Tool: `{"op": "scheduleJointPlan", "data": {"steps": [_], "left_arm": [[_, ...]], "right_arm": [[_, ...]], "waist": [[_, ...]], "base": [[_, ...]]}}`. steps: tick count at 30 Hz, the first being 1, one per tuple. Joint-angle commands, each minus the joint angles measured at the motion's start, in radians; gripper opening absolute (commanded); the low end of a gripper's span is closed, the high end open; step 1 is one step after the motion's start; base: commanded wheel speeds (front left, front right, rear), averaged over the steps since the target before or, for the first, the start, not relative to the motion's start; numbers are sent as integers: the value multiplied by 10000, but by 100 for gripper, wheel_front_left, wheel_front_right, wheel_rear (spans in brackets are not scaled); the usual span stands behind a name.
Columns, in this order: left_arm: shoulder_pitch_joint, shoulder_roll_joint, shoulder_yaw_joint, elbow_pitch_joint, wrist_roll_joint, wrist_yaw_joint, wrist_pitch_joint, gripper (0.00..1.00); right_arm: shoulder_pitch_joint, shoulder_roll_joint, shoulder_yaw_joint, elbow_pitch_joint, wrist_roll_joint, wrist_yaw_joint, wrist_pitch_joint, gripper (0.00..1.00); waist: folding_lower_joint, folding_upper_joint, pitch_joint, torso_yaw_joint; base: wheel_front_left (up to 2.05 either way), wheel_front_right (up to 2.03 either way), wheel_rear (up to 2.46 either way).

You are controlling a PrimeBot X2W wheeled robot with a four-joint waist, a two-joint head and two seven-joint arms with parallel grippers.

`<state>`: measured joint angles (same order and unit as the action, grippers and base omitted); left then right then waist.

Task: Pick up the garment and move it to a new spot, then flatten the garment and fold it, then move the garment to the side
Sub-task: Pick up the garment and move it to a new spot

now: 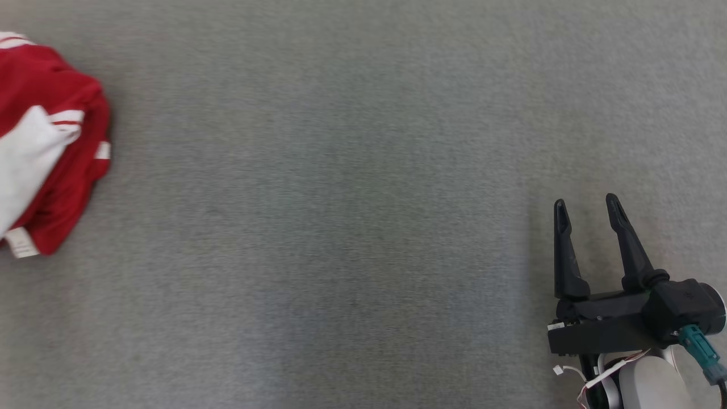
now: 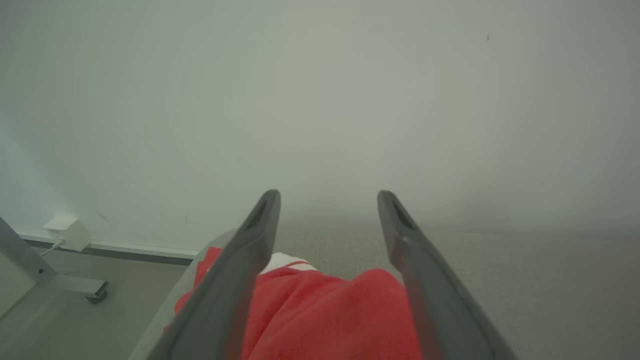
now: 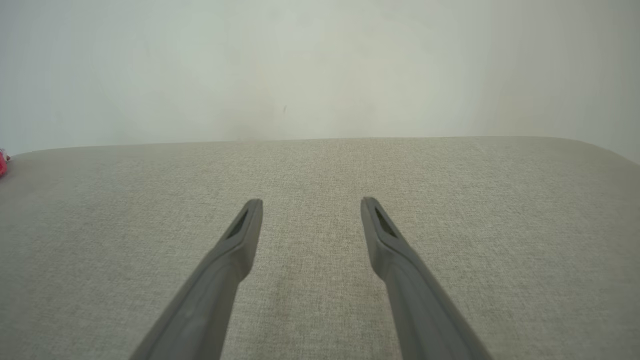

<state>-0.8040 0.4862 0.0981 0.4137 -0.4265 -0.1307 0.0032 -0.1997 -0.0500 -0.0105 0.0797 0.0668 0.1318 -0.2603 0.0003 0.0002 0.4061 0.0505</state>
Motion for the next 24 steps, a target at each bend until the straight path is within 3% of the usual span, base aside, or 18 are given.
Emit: {"op": "scheduleJointPlan", "data": {"steps": [1, 7, 17, 18, 19, 20, 24], "left_arm": [[-18, 163, -234, 341, -229, 19, 521, 100], [89, 683, -1000, 1250, -947, 16, 2282, 100], [346, 1035, -1783, 2303, -1720, 14, 4469, 100], [360, 1065, -1844, 2355, -1796, 14, 4503, 45], [355, 1095, -1887, 2395, -1855, 14, 4480, 18], [359, 1122, -1948, 2432, -1890, 14, 4432, 0], [261, 1306, -2049, 2545, -1777, 13, 3940, 0]], "right_arm": [[-48, -8, -36, -28, -32, -21, -56, 100], [-96, -6, -96, -28, 6, -21, -61, 100], [-50, -8, 77, -99, 139, -21, -63, 100], [-65, -6, 95, -100, 159, -21, -63, 100], [-85, -8, 95, -99, 183, -21, -63, 100], [-111, -8, 88, -94, 201, -21, -63, 100], [-108, -8, 44, -69, 241, -21, -63, 100]], "waist": [[-3, -2, 470, -549], [-3, -2, 369, -690], [-3, -2, 275, -897], [-3, -2, 280, -921], [-3, -2, 284, -943], [-3, -2, 284, -964], [-3, -2, 189, -992]], "base": [[0, 0, 0], [0, 0, 0], [0, 0, 0], [0, 0, 0], [0, 0, 0], [0, 0, 0], [0, 0, 0]]}}
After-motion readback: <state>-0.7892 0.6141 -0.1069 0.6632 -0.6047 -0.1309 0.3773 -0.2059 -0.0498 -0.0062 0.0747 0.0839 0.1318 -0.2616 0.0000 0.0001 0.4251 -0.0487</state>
